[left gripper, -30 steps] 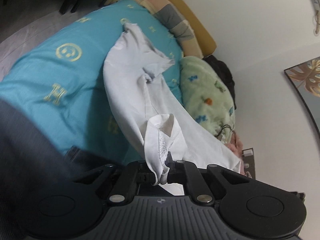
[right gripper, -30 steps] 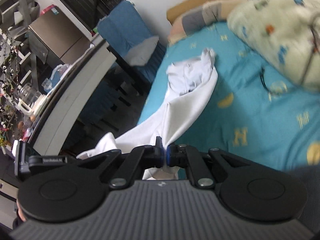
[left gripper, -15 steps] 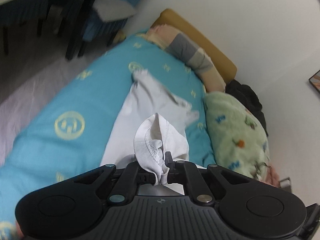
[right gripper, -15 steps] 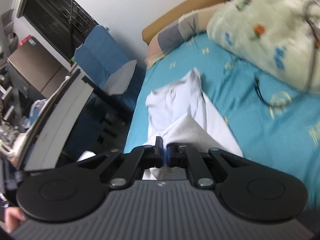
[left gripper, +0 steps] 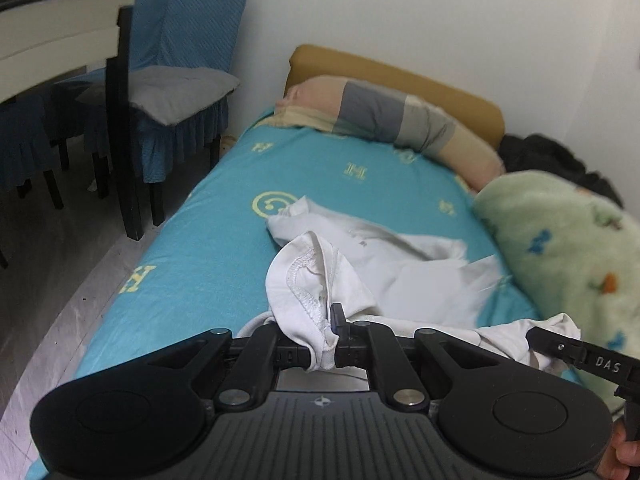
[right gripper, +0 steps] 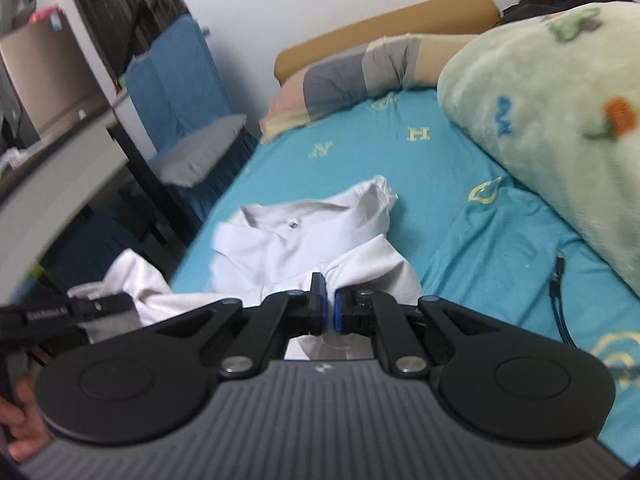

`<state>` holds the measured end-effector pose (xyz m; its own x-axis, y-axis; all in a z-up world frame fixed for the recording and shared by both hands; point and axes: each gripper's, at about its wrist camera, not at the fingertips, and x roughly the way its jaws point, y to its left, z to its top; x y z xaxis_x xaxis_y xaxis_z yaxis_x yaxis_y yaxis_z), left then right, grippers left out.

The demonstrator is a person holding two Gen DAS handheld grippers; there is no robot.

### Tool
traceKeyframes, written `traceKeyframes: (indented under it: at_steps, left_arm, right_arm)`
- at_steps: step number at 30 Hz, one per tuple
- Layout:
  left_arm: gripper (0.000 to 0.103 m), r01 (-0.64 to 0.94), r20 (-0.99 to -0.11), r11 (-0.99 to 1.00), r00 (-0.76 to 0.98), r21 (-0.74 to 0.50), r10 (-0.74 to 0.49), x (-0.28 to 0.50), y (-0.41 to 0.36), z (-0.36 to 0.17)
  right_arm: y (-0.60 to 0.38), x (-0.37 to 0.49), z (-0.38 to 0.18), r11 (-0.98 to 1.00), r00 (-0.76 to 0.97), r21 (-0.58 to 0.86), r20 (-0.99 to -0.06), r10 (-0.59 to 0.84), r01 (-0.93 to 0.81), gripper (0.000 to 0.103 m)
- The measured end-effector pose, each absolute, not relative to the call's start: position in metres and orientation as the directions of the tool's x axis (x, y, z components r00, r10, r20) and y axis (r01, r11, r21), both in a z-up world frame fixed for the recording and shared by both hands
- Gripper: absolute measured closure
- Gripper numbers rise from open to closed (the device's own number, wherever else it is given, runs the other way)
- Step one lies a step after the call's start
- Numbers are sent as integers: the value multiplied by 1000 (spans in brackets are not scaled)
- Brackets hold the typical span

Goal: Fold clothes
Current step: 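Grasp the T-shirt hem with both grippers and fold it toward the collar, then open both grippers and release the folded hem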

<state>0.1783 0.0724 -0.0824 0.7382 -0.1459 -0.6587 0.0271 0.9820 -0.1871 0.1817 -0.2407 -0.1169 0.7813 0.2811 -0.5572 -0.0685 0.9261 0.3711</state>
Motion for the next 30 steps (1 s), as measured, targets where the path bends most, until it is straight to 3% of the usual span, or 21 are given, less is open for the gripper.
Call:
traceKeyframes:
  at_steps: [4,8,11,12,13,15,16,17,19,30]
  left_arm:
    - [95,30,-686,989,717,-146,-123,205,70,-124]
    - [94,41,-716,991,688,-129,-122,214,71,-154]
    - [92,46,-719,991,684,-126,-124,214,72,-159]
    - [86,49,-715,991,688,-127,-126,211,71,-155]
    - [70,53,-710,990,693,-129,-129,208,70,-148]
    - [46,60,-699,989,702,-133,-137,200,68,-134]
    - [38,65,-691,989,710,-131,-138,195,67,-126]
    - [35,72,-677,990,723,-122,-136,186,65,-115]
    - [20,86,-648,991,750,-105,-134,169,63,-94]
    - [9,69,-514,985,846,-160,-142,45,65,-6]
  right_arm:
    - [-230,207,-152,952,762,285,-591,265,-110,94]
    - [-229,215,-172,952,746,289,-611,265,-102,93]
    - [-228,216,-172,953,738,280,-619,269,-112,93]
    - [-228,215,-170,955,734,274,-625,266,-113,91]
    - [-228,215,-167,957,730,269,-632,260,-109,80]
    - [-228,209,-157,961,734,260,-634,244,-96,52]
    - [-228,205,-152,961,741,260,-627,242,-94,31]
    - [-228,198,-144,958,753,268,-609,250,-101,23]
    - [-227,182,-126,961,773,253,-585,247,-115,26]
    - [-219,84,-43,972,843,179,-491,220,-149,26]
